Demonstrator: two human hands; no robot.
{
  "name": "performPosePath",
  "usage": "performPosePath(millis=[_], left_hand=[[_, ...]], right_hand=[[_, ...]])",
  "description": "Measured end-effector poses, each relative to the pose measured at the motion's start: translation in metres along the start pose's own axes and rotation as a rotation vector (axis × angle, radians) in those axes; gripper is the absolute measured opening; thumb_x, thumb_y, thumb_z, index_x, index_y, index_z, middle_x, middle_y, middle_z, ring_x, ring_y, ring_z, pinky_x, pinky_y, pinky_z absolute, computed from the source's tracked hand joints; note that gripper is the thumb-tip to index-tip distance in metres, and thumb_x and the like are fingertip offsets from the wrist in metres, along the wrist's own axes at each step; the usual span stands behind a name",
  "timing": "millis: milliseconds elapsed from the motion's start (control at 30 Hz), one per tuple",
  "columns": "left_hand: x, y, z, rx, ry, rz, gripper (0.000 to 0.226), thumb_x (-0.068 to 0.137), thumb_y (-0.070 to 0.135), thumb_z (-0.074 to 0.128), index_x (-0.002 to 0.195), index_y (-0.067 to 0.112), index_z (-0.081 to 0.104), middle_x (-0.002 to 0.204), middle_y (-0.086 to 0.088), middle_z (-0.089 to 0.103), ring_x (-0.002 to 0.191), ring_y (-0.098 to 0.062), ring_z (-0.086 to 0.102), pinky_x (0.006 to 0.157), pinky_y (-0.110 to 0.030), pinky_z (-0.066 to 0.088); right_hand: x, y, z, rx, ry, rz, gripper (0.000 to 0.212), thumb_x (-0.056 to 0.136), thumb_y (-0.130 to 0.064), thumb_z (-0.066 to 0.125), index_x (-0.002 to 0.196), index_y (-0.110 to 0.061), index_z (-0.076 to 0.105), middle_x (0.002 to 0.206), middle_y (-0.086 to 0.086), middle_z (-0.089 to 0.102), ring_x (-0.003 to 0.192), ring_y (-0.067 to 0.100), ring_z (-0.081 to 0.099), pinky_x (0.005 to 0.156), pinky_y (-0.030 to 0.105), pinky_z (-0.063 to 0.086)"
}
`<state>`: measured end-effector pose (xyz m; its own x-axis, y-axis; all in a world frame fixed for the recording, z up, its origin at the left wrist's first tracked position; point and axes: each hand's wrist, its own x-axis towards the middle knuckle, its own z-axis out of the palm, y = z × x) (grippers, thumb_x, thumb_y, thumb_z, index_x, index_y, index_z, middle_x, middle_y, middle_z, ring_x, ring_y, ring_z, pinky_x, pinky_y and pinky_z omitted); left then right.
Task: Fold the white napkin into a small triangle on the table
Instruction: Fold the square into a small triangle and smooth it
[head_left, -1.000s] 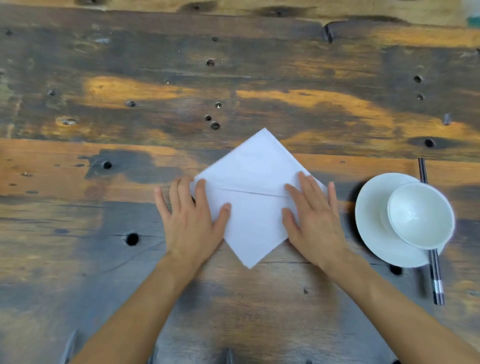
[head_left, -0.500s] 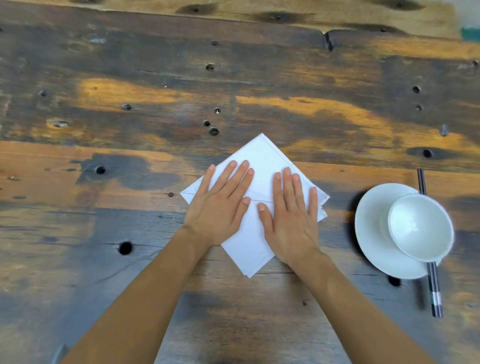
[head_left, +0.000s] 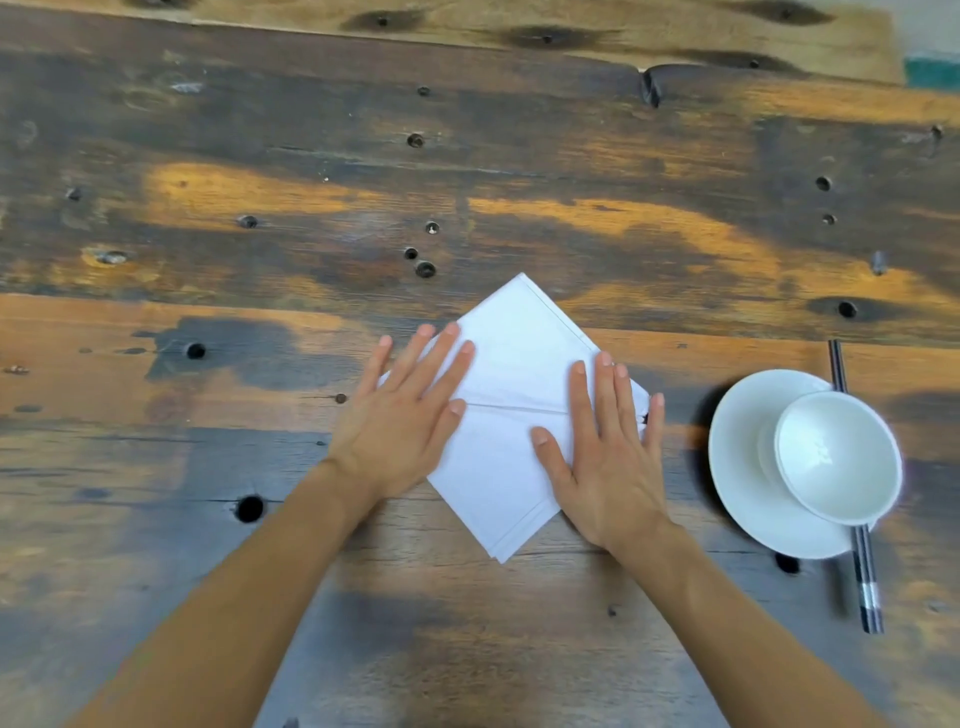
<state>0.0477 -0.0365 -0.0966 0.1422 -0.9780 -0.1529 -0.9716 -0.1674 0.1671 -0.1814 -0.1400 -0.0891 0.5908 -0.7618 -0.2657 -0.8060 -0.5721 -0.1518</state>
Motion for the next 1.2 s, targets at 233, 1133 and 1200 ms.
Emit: performPosePath(millis=[233,1133,1200], left_hand=[[-0.023,-0.026,-0.005,-0.027,0.043,-0.107,0.065,0.107,0.043,0.014,0.163,0.011,0.015,0.172,-0.004,0.01,0.159,-0.022,0.002,0.127,-0.057,0.0],[-0.064,0.028,-0.003,-0.36,0.262,0.472,0.02,0.102,0.021,0.062,0.111,0.011,0.077,0.121,0.002,0.075,0.118,-0.015,0.068,0.1,-0.038,0.054],[-0.063,0.03,-0.006,-0.412,0.272,0.419,0.022,0.101,0.019,0.06,0.113,0.008,0.076,0.115,0.0,0.076,0.109,-0.015,0.07,0.096,-0.037,0.056]], right_hand=[[0.001,0.002,0.001,0.007,0.004,-0.014,0.079,0.099,-0.067,0.007,0.16,-0.021,-0.014,0.168,0.005,-0.02,0.154,0.021,-0.018,0.12,0.057,-0.014],[-0.038,0.015,-0.011,0.368,0.065,-0.638,0.056,0.073,-0.051,0.088,0.115,-0.015,0.076,0.138,0.0,0.063,0.136,0.026,0.052,0.107,0.061,0.043],[-0.036,0.019,-0.013,0.361,0.084,-0.621,0.056,0.075,-0.047,0.088,0.119,-0.014,0.074,0.14,0.002,0.061,0.136,0.027,0.051,0.106,0.061,0.043]])
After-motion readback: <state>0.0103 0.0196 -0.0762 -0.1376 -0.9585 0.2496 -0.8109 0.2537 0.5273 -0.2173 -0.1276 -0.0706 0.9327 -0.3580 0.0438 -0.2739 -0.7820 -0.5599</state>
